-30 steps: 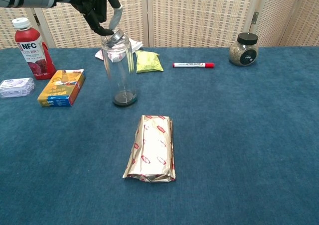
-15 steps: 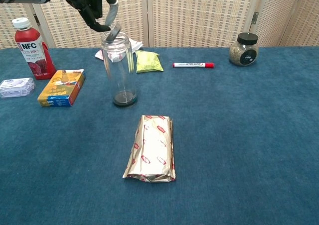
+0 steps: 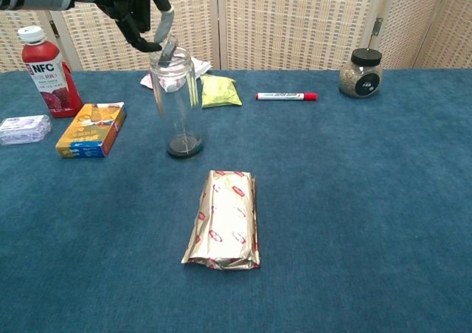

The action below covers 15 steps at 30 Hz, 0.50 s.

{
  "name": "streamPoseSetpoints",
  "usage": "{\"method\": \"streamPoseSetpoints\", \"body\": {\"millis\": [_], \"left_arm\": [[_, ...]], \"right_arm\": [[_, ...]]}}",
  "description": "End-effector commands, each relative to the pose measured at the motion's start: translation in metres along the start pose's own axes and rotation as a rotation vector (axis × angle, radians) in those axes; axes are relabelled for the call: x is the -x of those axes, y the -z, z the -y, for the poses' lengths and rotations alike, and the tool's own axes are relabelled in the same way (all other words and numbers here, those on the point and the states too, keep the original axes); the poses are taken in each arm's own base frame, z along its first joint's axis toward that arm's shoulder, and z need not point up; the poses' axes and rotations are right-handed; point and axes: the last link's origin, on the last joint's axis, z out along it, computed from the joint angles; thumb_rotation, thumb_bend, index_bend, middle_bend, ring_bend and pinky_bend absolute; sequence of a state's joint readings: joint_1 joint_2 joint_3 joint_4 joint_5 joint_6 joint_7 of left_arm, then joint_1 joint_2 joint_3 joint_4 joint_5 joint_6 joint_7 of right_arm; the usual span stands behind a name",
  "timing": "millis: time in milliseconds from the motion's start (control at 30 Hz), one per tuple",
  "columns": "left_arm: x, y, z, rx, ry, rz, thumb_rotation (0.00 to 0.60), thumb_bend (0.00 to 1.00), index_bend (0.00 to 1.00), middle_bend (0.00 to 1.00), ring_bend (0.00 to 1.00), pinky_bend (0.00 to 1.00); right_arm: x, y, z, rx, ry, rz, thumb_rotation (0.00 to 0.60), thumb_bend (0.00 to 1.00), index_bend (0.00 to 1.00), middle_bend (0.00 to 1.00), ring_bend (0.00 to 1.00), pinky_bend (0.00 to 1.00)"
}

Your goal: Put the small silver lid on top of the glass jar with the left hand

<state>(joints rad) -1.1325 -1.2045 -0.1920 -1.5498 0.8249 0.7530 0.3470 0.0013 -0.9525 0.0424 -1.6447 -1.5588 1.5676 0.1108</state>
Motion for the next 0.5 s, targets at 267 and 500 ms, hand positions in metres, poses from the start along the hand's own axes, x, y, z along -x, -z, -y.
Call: {"method": "streamPoseSetpoints", "body": {"millis": [267,500], "left_arm": [[-0.0018,-0.0001,0.0026,-0.019,-0.003,-0.029,0.600,0.26,0.02,0.99,0.94,1.00],[-0.0038,0.0026,0.0027,-0.023,0.013,-0.045,0.600,0.26,0.03,0.99,0.94,1.00]], "right_arm": [[0.0004,-0.0006,-0.0001,-0.001,0.000,0.001,0.600,0.42,0.05,0.23,0.07,0.13],[-0.0002,-0.0002,0.0003,-0.002,0.001,0.000,0.600,0.42,0.05,0.23,0.07,0.13]]}}
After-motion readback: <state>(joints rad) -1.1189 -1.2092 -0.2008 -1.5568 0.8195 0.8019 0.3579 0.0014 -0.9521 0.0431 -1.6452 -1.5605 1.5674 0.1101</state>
